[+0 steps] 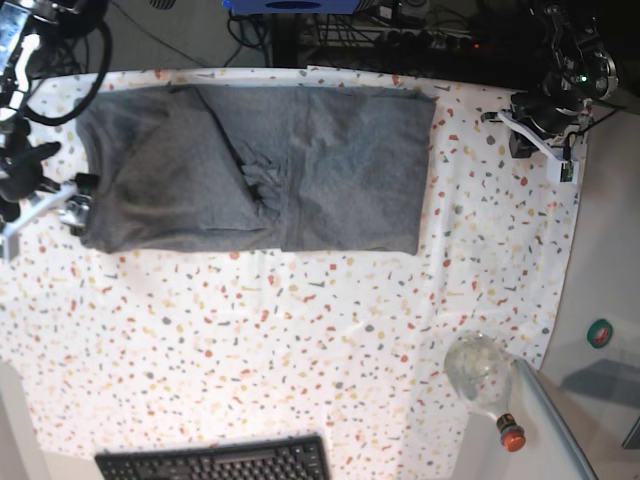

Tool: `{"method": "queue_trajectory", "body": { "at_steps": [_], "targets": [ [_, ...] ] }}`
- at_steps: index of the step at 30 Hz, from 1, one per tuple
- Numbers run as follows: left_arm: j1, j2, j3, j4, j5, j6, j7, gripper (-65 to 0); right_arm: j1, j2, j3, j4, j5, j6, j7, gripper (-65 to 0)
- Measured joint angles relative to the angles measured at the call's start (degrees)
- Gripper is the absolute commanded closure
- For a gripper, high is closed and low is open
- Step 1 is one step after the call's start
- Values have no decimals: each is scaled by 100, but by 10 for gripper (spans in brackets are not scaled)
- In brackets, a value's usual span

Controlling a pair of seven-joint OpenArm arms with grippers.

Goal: Layout the t-shirt on the table in an organized manner, then fold the t-shirt properly

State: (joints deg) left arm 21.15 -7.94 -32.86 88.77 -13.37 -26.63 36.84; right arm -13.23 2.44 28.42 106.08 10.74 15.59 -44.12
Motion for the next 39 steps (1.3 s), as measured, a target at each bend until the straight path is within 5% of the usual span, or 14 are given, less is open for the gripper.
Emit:
{"method": "queue_trajectory", "body": {
  "at_steps": [5,8,11,17,22,35,39],
  "targets": [
    [-50,-52,271,0,2,2,17,0,-186,-341,-597,-507,-2229,-1211,1377,-650],
    [-63,0,341,13,-17,-42,15,0,-203,-667,-566,-800,-2758,-1716,2273,-650],
    [-46,-20,328,11,13,7,20,0,-138,-800,-634,-975,-2702,-1725,2907,-650],
    [-48,-26,302,9,2,-2,17,0,-229,-748,-581,-1121,-1731,-1810,2905,-650],
    [-35,-52,267,-4,11,2,20,0,-413,-299,-656,-1043,-730,-1788,2931,-650],
    [-83,-20,308,-7,7,2,20,0,-439,-232,-616,-1003,-605,-1797,2959,-650],
    [-85,-31,308,-7,7,2,20,0,-442,-92,-654,-1010,-603,-1412,2935,-609]
  ]
}}
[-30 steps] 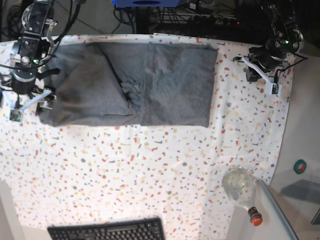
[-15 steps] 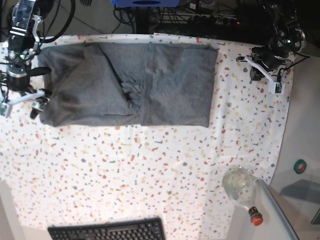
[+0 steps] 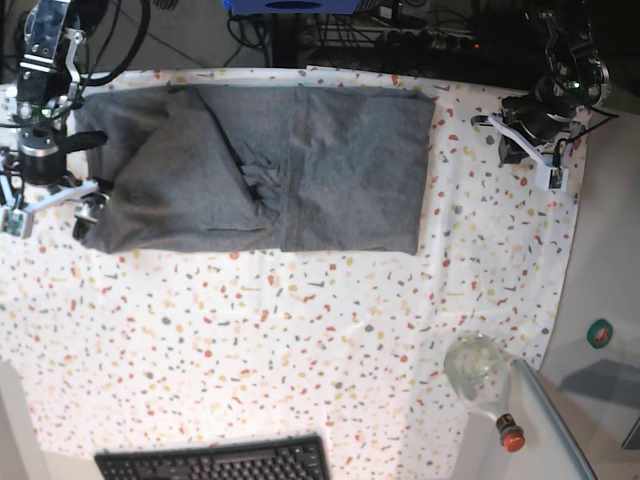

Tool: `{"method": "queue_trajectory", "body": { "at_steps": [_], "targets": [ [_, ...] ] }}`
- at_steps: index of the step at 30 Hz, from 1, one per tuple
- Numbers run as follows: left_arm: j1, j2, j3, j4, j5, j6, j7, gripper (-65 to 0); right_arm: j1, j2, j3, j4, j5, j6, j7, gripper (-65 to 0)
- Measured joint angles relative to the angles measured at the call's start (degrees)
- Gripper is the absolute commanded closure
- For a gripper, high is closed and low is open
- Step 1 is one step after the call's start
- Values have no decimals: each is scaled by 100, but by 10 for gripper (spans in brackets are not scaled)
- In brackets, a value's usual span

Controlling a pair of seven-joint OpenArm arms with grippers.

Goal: Layout the t-shirt on the table in an organized manner, then fold the t-shirt properly
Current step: 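Grasp the opposite shirt end with the right gripper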

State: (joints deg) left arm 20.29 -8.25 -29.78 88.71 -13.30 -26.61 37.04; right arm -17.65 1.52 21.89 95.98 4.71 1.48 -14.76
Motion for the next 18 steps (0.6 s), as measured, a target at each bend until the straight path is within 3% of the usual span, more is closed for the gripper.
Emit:
{"method": "queue_trajectory", "body": {
  "at_steps": [4,6,8,12,14,16,18],
  "targets": [
    [0,2,2,-2,0,0,0,0,149,4,63,-9,-9,50,-39,-227],
    [-4,-4,15,-2,2,2,0,0,256,-28,66,-61,0,55,-192,-93],
    [-11,2,15,-2,2,2,0,0,420,-68,254,-153,46,92,-645,0],
    [-11,28,26,-7,0,2,0,0,916,-247,1108,-155,168,61,-1631,0],
    [-11,28,26,-7,0,2,0,0,1200,-326,1606,-140,713,94,-2474,0],
    [-13,24,24,-7,0,4,0,0,1449,-249,2035,-168,1237,299,-3560,-66],
    [-11,15,22,-7,0,17,0,0,1617,35,2260,-275,1600,610,-4402,-119]
  ]
}}
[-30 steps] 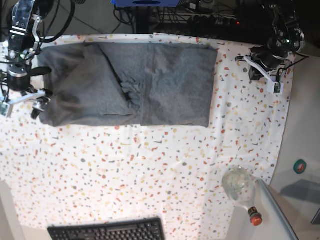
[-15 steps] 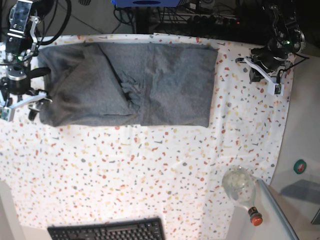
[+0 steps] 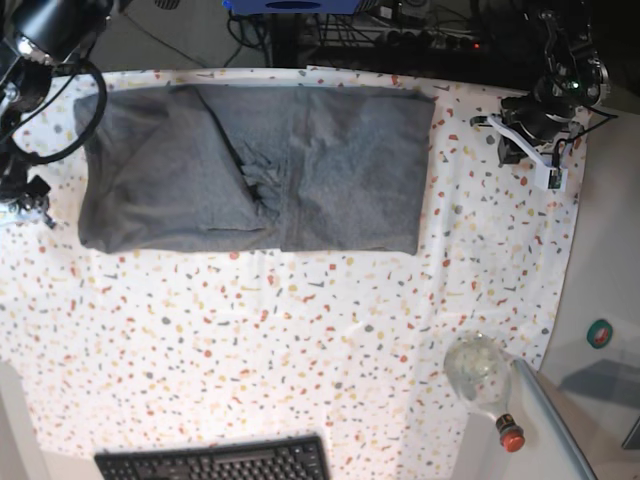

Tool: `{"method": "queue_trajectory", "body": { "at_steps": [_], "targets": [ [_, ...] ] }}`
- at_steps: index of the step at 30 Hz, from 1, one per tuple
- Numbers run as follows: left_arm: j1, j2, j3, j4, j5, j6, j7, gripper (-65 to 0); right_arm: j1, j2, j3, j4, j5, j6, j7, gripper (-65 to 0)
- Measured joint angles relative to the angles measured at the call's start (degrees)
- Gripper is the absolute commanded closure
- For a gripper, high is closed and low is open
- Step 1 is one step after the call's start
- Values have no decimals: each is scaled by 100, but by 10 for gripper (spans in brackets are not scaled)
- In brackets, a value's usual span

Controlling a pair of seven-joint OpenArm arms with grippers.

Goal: Layout the t-shirt on the table in an organized manner, then fold the t-shirt properly
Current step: 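Grasp the opposite shirt end with the right gripper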

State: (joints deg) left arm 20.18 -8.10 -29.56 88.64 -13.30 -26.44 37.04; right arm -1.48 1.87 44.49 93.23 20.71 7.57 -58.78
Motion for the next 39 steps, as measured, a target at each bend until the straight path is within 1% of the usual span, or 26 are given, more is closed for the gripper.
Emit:
{"method": "queue_trajectory", "body": {
  "at_steps": [2,3,4,5,6,7,9,11,12,13,14,17,19,23,26,28,33,34,37,39],
  "targets": [
    [0,13,0,2,-2,0,0,0,83,295,103,-114,258,227,-262,-92],
    [0,13,0,0,0,0,0,0,79,378,101,-122,396,308,-273,-72],
    [0,13,2,2,0,0,-2,0,66,415,101,-146,518,323,-258,-60],
    [0,11,2,2,0,0,0,0,61,424,98,-168,553,328,-286,-63],
    [0,13,2,0,2,2,0,0,57,428,50,-195,546,343,-358,-80],
    [0,11,2,0,2,2,0,0,50,428,22,-254,570,350,-356,-113],
    [0,11,2,0,0,2,0,0,68,509,13,-529,616,369,-369,-218],
    [0,13,2,2,-2,2,0,0,87,686,15,-914,616,378,-673,-317],
    [0,13,2,0,2,0,0,0,96,761,31,-1064,605,407,-844,-332],
    [0,13,2,0,0,2,0,0,136,791,98,-1220,590,433,-896,-333],
    [2,13,2,0,0,2,0,0,157,817,125,-1373,625,623,-839,-335],
    [13,9,52,0,2,7,-4,0,195,964,63,-1939,1368,1508,-894,-339],
    [48,-4,271,0,9,46,-22,0,208,1091,66,-2365,1692,1757,-892,-339],
    [61,129,535,2,437,-42,-28,0,142,1331,68,-2914,2302,1775,-953,-335],
    [48,264,507,0,669,22,-22,0,168,1353,68,-2935,2559,1775,-1016,-335],
    [46,267,518,0,686,22,-24,0,190,1349,61,-2935,2570,1777,-1178,-338],
    [9,271,546,0,682,20,-26,0,162,1331,4,-2962,2540,1779,-1185,-342],
    [9,299,542,0,682,24,-28,0,162,1335,-46,-2959,2542,1779,-1176,-350],
    [11,417,546,-4,684,-7,-24,0,157,1373,-424,-2962,2542,1779,-1182,-414],
    [7,450,566,-4,673,-24,-24,0,177,1353,-629,-3003,2566,1779,-1167,-417]
  ]
}}
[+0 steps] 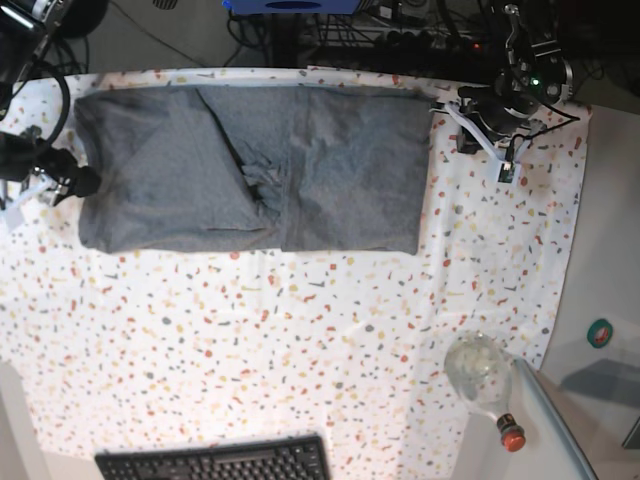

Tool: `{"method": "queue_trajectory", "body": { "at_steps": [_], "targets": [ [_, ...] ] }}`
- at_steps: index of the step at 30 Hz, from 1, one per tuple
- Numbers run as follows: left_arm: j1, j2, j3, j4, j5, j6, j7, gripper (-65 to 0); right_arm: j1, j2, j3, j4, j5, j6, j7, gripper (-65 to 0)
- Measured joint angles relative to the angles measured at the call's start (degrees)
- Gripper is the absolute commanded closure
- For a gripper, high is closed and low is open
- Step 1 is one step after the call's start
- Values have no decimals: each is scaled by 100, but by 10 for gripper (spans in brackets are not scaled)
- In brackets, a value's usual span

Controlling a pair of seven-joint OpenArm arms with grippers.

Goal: Layout the t-shirt on the table in an organized manner, then fold the t-shirt properly
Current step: 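Grasp the opposite shirt end with the right gripper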

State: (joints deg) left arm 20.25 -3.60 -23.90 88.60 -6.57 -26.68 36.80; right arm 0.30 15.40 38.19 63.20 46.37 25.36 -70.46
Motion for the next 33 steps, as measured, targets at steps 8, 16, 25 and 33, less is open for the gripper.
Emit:
{"method": "queue_trajectory", "body": {
  "at_steps": [8,16,25,33],
  "targets": [
    [9,-39,-26,0,-7,7,0,0,35,205,-415,-885,284,59,625,-422],
    [-26,-20,-11,-199,13,9,-11,0,44,291,-1091,-756,295,85,758,-419],
    [-87,37,603,-210,15,28,-17,0,-101,116,-1510,-431,730,83,710,-417],
    [-225,37,673,-236,15,31,-17,0,-118,111,-1497,-656,629,57,1257,-167]
  ]
}}
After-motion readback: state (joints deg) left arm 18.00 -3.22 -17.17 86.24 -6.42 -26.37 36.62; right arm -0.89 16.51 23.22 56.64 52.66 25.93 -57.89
